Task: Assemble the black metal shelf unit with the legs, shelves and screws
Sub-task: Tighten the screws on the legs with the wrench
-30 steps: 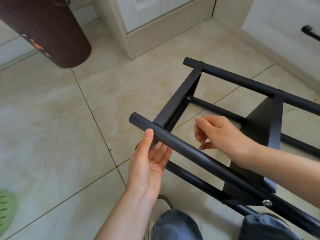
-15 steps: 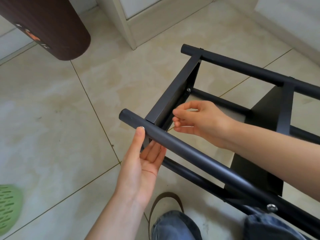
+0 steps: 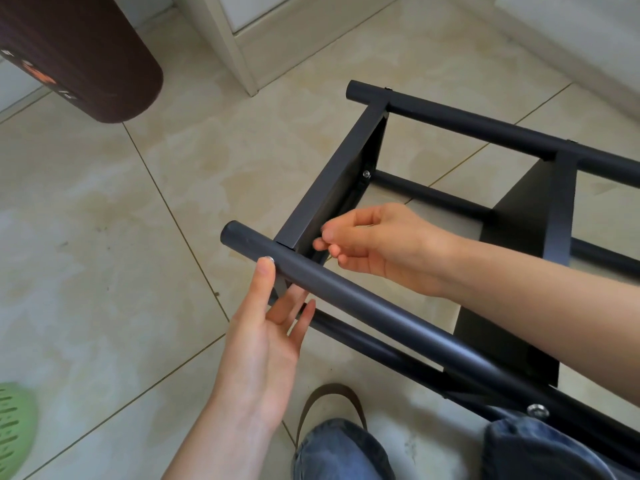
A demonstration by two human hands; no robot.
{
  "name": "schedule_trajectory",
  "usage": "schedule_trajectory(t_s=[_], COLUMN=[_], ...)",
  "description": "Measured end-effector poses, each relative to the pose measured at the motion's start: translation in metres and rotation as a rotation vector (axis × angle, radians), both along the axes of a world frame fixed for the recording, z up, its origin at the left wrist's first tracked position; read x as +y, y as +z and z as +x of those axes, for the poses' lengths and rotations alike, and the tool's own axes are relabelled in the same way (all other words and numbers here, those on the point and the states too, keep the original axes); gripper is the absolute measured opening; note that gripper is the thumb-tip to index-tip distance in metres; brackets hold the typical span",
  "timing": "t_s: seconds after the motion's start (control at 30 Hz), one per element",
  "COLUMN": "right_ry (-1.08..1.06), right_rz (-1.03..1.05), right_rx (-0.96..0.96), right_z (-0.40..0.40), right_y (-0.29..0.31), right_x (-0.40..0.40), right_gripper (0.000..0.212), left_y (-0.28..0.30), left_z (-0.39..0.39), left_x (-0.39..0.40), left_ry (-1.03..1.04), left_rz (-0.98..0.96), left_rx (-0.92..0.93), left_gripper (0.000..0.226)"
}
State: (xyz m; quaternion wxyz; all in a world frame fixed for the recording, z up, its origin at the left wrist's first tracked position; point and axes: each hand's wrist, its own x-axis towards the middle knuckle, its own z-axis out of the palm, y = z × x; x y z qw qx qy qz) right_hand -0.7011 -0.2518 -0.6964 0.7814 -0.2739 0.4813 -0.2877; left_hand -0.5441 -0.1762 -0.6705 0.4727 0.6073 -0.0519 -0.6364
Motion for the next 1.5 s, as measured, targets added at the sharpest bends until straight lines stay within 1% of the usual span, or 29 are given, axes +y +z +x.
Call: schedule_trajectory(t_s=[0.07, 0.17, 0.23, 0.4, 0.5, 0.53, 0.63, 0.73, 0.8, 0.9, 1.03, 1.2, 1.3, 1.5], right_ry=[-0.003, -0.016, -0.01, -0.054, -0.062, -0.042, 0.03, 0.038, 0.026, 0.029, 0.059, 0.108, 0.132, 0.18], right_rz=[-0.007, -0.022, -0.015, 0.128, 0.227, 0.25, 0.271, 0.281, 0.249, 0.197, 0.193, 0.267, 0.331, 0.336], right_rx=[-0.001, 0.016, -0.009, -0.093, -0.128, -0.135, -0.13, -0.125, -0.116, -0.098, -0.051, -0.034, -0.075, -0.088], right_z=[0.001, 0.006, 0.011, 0.024, 0.025, 0.024, 0.026, 0.029, 0.03, 0.031, 0.03, 0.03, 0.027, 0.023], right_y=[0.001, 0.001, 0.001, -0.002, -0.003, -0.003, -0.005, -0.007, -0.009, -0.008, -0.008, -0.008, -0.007, -0.007], right_x=[-0.002, -0.004, -0.004, -0.006, -0.003, -0.001, 0.001, 0.0, 0.001, 0.001, 0.001, -0.001, -0.004, -0.008], right_gripper=[0.004, 0.006, 0.008, 0.014, 0.007, 0.008, 0.018, 0.021, 0.019, 0.003, 0.006, 0.015, 0.014, 0.01], left_y=[0.0, 0.0, 0.0, 0.0, 0.0, 0.0, 0.001, 0.0, 0.0, -0.001, 0.0, 0.0, 0.001, 0.002], left_z=[0.001, 0.002, 0.003, 0.007, 0.008, 0.008, 0.008, 0.008, 0.008, 0.009, 0.009, 0.009, 0.01, 0.011], left_x=[0.0, 0.001, 0.001, 0.0, 0.0, 0.0, 0.0, 0.0, 0.001, 0.001, 0.001, 0.001, 0.0, -0.001], left_ry=[-0.007, -0.045, -0.079, -0.102, -0.102, -0.106, -0.118, -0.122, -0.13, -0.137, -0.149, -0.161, -0.163, -0.161], left_rz=[-0.002, -0.019, -0.033, -0.035, -0.04, -0.042, -0.047, -0.054, -0.056, -0.056, -0.059, -0.053, -0.042, -0.025], left_rx=[-0.027, -0.07, -0.092, -0.112, -0.108, -0.107, -0.1, -0.099, -0.102, -0.115, -0.146, -0.176, -0.191, -0.187], left_gripper=[0.057, 0.052, 0.05, 0.051, 0.053, 0.054, 0.06, 0.056, 0.053, 0.051, 0.051, 0.049, 0.051, 0.052])
